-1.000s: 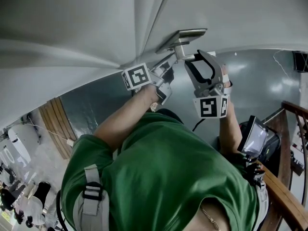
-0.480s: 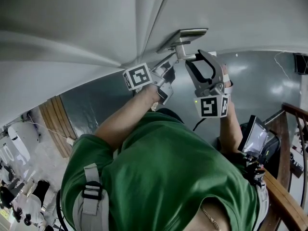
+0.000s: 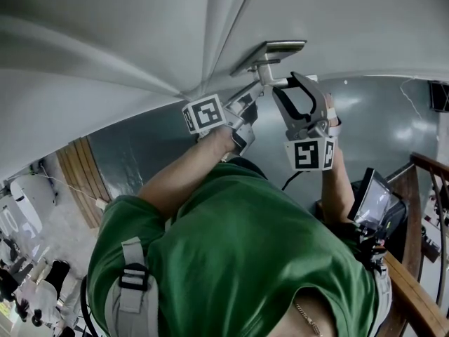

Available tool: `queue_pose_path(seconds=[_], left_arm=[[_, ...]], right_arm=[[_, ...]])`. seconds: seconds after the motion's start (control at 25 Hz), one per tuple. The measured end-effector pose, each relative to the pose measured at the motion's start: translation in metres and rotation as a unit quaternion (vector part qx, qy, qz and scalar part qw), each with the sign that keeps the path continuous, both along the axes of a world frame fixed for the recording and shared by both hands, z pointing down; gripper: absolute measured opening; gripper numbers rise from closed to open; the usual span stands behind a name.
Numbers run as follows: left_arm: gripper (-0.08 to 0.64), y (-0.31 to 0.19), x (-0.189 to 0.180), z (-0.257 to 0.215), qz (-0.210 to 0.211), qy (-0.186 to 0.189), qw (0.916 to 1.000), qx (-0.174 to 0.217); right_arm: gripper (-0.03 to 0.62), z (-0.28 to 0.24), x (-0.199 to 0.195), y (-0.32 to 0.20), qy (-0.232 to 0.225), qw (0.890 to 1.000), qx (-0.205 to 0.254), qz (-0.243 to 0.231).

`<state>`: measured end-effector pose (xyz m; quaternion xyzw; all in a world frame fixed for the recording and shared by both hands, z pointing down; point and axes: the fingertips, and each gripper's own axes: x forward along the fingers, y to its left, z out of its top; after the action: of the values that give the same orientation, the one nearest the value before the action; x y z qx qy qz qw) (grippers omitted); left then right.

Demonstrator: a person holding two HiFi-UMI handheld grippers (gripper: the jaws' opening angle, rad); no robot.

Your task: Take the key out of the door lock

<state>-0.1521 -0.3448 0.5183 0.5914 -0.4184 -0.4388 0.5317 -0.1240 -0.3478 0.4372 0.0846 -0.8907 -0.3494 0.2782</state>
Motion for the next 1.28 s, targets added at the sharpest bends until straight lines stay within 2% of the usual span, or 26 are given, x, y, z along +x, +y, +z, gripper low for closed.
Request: queue_pose_path(seconds=[0.44, 0.8, 1.04, 1.28], left_arm=[[0.026, 0.011, 0.011, 0.003, 0.002, -0.001, 1.0000, 0.000], [0.026, 0.025, 0.010, 0.008, -0.006, -0.019, 0.9997, -0.012], [0.026, 0.038, 0.015, 0.010, -0.009, -0.057, 0.9982, -0.018], [0.026, 0.068, 0.022, -0.011, -0.008, -0.115, 0.9931, -0.021]], right_arm=[[0.212, 0.001, 0.003, 0.003, -0.006, 1.000, -0.003, -0.005], [0.212, -0.003, 0.009, 0.004, -0.028, 0.999, -0.016, -0.001], [0.212, 0.000, 0.024, 0.008, -0.070, 0.996, -0.049, 0.009], [0.207, -0.006, 0.037, 0.035, -0.142, 0.983, -0.113, 0.010]])
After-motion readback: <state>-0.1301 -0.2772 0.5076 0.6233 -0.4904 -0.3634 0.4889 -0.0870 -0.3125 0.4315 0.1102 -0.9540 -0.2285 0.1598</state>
